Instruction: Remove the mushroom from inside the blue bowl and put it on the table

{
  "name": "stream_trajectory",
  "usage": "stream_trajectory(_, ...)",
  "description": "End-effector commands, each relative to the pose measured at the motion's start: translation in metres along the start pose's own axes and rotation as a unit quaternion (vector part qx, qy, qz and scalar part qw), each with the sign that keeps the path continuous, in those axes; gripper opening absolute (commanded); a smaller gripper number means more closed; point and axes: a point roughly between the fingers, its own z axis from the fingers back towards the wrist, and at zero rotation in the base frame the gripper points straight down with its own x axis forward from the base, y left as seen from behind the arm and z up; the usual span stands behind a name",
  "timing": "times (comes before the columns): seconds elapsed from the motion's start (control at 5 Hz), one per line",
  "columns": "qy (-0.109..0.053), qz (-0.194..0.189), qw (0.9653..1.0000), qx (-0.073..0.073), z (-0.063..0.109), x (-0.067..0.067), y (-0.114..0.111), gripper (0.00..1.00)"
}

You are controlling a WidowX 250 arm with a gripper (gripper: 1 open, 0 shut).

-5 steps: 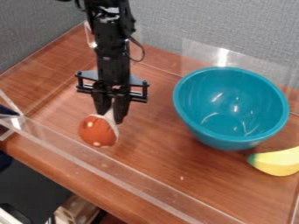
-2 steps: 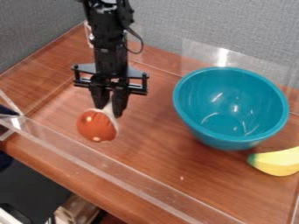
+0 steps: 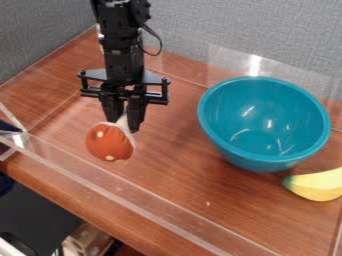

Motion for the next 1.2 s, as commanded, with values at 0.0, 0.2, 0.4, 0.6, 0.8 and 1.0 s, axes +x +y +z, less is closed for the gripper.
stream_trajectory(0.0,-0.026,0.023,0.9991,-0.025,0.019,-0.003,-0.004,0.00)
stream_trajectory(0.2,-0.023,0.047,0.9975,-0.048,0.023,-0.014,-0.013,0.00)
stream_trajectory(0.4,-0.017,0.059,0.9959,-0.067,0.022,-0.019,-0.020,0.00)
stream_trajectory(0.6,-0.020,0.066,0.9947,-0.076,0.017,-0.022,-0.021,0.00)
stream_trajectory(0.8,-0.026,0.071,0.9942,-0.076,0.015,-0.021,-0.019,0.00)
stream_trajectory(1.0,-0.028,0.074,0.9943,-0.071,0.013,-0.020,-0.017,0.00)
